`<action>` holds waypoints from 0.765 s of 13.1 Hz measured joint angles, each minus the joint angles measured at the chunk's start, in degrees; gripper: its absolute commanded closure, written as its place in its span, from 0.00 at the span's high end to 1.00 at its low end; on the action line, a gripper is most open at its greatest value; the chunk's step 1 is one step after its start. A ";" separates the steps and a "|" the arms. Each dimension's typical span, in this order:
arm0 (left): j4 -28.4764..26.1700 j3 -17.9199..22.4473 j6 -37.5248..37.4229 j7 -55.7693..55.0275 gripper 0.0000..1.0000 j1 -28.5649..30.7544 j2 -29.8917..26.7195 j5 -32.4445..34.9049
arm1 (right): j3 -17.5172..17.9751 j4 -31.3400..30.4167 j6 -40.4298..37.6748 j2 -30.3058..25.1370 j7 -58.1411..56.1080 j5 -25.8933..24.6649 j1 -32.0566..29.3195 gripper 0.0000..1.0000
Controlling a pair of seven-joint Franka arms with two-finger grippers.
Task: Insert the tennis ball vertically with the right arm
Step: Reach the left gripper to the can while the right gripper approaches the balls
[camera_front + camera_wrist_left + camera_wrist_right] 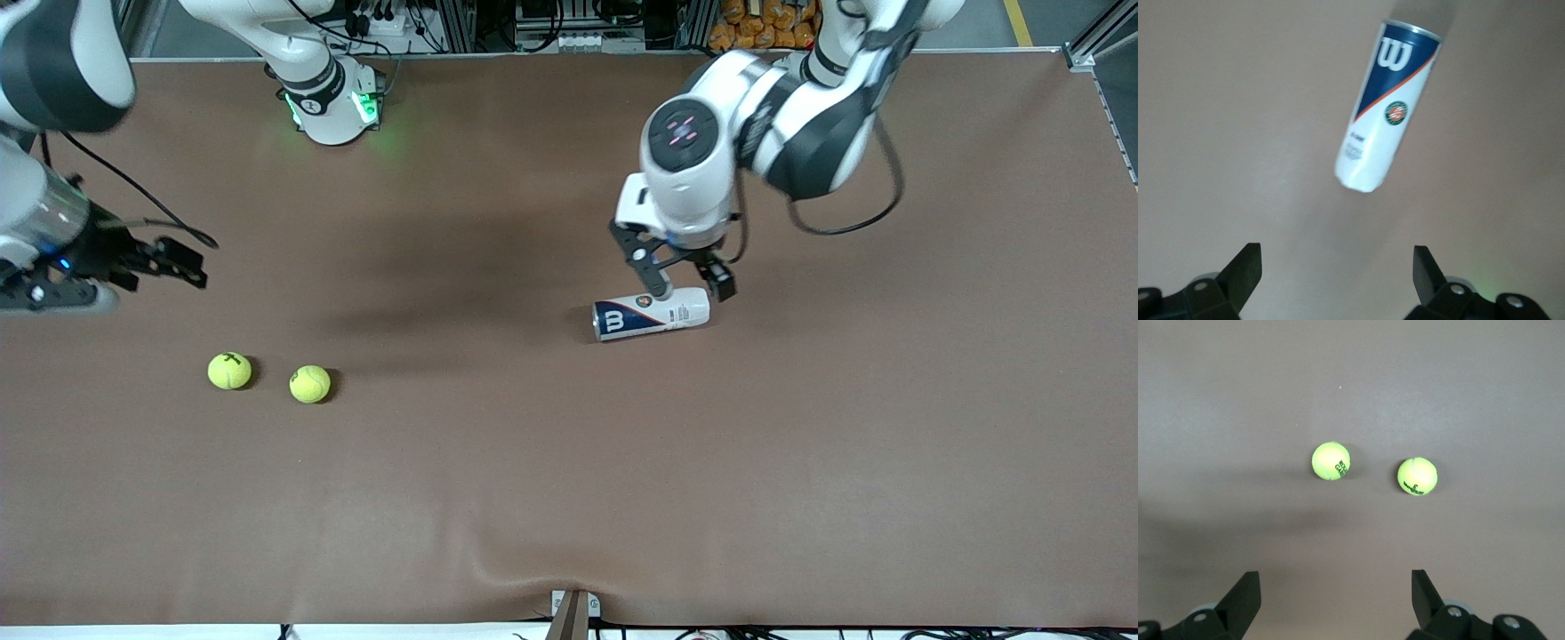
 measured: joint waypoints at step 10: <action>2.83 0.05 2.45 -8.95 1.00 -6.41 17.03 10.40 | 0.23 -0.40 9.62 11.08 0.37 0.25 0.54 1.00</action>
